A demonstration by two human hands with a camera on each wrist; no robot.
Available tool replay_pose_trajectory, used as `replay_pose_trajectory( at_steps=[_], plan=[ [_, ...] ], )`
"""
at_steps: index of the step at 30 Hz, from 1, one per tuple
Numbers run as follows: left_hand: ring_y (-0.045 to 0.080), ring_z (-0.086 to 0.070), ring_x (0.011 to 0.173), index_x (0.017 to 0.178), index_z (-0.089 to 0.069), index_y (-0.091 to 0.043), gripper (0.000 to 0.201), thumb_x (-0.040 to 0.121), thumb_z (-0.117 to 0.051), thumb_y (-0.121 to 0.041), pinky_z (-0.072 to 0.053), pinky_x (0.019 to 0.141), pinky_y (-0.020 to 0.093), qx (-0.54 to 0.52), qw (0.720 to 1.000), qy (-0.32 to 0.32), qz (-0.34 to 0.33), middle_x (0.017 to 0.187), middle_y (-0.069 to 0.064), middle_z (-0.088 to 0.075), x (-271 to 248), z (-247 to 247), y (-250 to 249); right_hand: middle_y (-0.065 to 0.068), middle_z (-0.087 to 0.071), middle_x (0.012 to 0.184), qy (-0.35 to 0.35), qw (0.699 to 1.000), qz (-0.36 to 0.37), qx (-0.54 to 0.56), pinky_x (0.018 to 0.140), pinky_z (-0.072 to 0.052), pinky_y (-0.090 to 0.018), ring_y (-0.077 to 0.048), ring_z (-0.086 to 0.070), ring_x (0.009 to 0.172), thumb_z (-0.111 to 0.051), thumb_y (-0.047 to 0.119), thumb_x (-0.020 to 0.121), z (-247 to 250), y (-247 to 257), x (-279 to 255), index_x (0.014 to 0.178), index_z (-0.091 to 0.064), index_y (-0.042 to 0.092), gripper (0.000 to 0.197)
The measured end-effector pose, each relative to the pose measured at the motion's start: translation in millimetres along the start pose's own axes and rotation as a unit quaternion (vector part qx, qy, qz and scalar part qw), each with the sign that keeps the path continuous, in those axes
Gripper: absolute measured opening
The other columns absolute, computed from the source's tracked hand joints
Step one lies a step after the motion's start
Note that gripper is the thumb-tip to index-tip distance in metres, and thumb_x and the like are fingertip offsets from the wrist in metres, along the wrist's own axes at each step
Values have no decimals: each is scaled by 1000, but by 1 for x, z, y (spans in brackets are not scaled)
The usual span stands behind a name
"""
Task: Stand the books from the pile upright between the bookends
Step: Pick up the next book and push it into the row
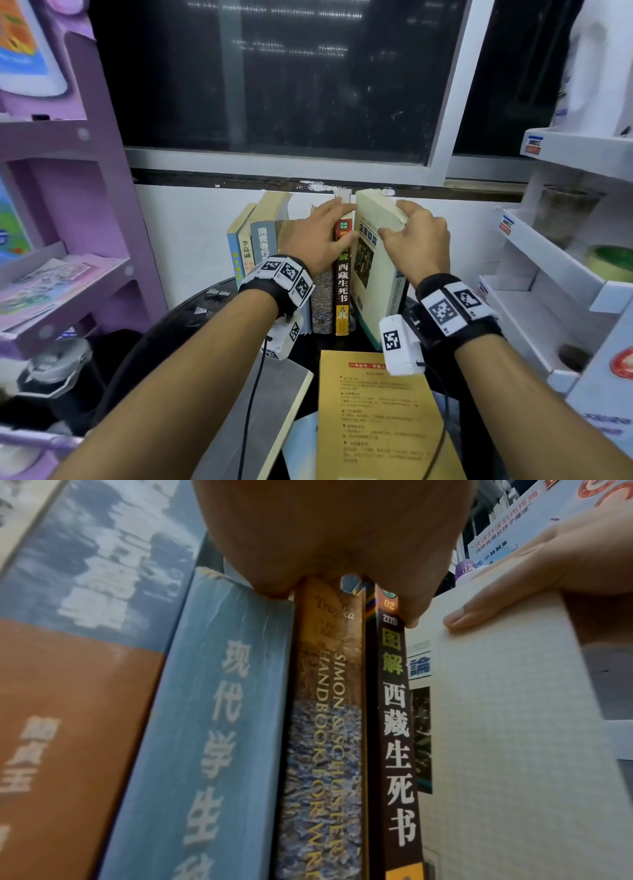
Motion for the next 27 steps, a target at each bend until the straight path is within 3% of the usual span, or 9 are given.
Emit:
replay_pose_trajectory(
  at_steps=[6,12,15,19,22,25,26,27],
  plan=[
    [16,-37,135,141,-39,-31,50,95,-47,-48,-32,106,33,1,999,-28,-20,153,-2,-33,0,3,-4,-16,-66,112,-14,1000,-12,18,87,-54,-41,-35,-61,100,-67,26,85,-26,-9,11,131,-57,20,47],
    [17,-35,136,139,-42,-28,48,94,-50,-44,-26,109,35,-19,999,-31,-24,150,1,-37,-1,3,-4,-18,-66,114,-2,1000,-22,20,98,-47,-41,-36,-54,114,-63,23,82,-54,-15,21,135,-55,23,53],
    [18,-35,136,140,-41,-30,49,94,-50,-45,-30,111,41,-39,999,-20,-23,150,1,-36,0,1,-1,-16,-69,108,-4,1000,-10,-12,98,-47,-42,-35,-57,110,-61,24,80,-61,-14,25,134,-55,25,54],
    [17,-33,138,142,-39,-31,50,95,-48,-46,-29,110,39,-53,998,-5,-17,152,0,-33,1,1,4,-12,-70,109,15,999,4,-28,93,-49,-40,-33,-59,107,-61,27,79,-65,-12,29,133,-54,30,54],
    [16,-32,138,142,-39,-30,48,96,-46,-43,-28,109,35,-67,998,3,-16,152,0,-32,0,1,5,-7,-68,114,61,998,24,-9,86,-45,-27,-26,-58,106,-62,33,83,-64,-12,30,136,-52,30,54],
    [17,-33,138,142,-39,-30,46,98,-44,-41,-27,109,36,-68,997,8,-18,153,0,-31,-1,2,5,0,-66,105,139,988,51,38,67,-38,-3,-7,-57,85,-66,28,85,-62,-11,26,143,-43,25,62],
    [17,-33,137,142,-40,-30,46,98,-44,-41,-27,109,37,-70,997,9,-18,153,0,-31,0,2,5,6,-64,98,174,982,56,56,65,-41,-2,-1,-58,81,-68,24,84,-62,-10,24,146,-38,25,69],
    [17,-34,137,142,-40,-30,46,98,-43,-42,-28,109,38,-72,997,10,-17,153,0,-31,0,2,5,10,-62,95,207,974,57,70,70,-49,-9,0,-60,82,-72,20,81,-63,-12,21,148,-33,26,78]
  ],
)
Point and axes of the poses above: each hand's wrist, its own x-axis towards the middle knuckle, its own z-axis out of the back of the hand, y = z × x, the point moved 7 cm from there along x, towards the middle knuckle
